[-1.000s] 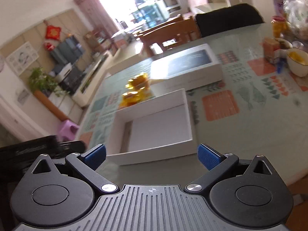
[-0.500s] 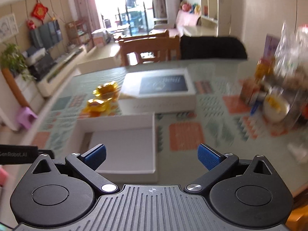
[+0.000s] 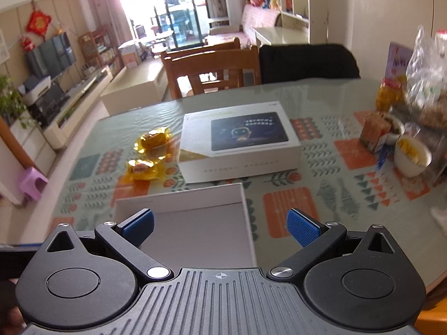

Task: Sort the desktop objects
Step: 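Move the left tool forward past the white box toward the bread packets, then lower the left tool onto the nearer yellow bread packet and close it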

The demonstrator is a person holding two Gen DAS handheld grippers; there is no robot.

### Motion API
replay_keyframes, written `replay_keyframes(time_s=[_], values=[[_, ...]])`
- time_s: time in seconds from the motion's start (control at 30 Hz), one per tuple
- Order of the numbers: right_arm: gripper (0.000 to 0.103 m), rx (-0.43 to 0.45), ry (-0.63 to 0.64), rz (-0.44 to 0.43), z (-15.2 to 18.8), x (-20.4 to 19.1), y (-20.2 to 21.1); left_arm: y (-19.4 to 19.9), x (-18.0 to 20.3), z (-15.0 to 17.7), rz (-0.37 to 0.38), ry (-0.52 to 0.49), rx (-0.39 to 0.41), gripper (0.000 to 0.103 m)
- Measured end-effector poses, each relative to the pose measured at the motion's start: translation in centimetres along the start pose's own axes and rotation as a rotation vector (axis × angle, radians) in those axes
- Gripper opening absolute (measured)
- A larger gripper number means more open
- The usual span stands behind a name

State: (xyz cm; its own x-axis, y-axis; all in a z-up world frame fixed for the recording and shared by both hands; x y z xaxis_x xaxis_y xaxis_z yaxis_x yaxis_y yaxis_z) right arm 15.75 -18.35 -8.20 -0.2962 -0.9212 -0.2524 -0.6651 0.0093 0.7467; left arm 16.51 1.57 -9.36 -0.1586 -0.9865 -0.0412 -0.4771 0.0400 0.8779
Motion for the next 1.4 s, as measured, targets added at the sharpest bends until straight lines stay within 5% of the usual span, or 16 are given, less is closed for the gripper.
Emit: replay_keyframes(time_s=[0.8,1.4], values=[[0.103,-0.019,-0.009,0.141,-2.2,-4.3,-4.7,-6.8,-3.0,-6.3,0.041,-0.036,-0.061,0.103],[0.103,-0.061,0.065,0.058,-8.5,-5.2,-11.2,-11.6,-2.4,-11.7,-0.037,0.033,-0.096,0.103]])
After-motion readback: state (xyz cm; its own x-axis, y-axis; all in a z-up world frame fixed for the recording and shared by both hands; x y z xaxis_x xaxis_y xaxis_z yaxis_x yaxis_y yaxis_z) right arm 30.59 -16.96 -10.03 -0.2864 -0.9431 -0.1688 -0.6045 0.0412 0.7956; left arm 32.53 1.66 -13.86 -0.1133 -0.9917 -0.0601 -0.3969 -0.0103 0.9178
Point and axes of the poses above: each gripper's, at about its wrist camera, not at the fingertips, and y roughly against the way its jaws point, x to its right, z to its underside, the point moved 7 cm from there along -y, roughly the way its jaws point, and after that the axes turned 8 degrees about -y, right-handed, at the moved point
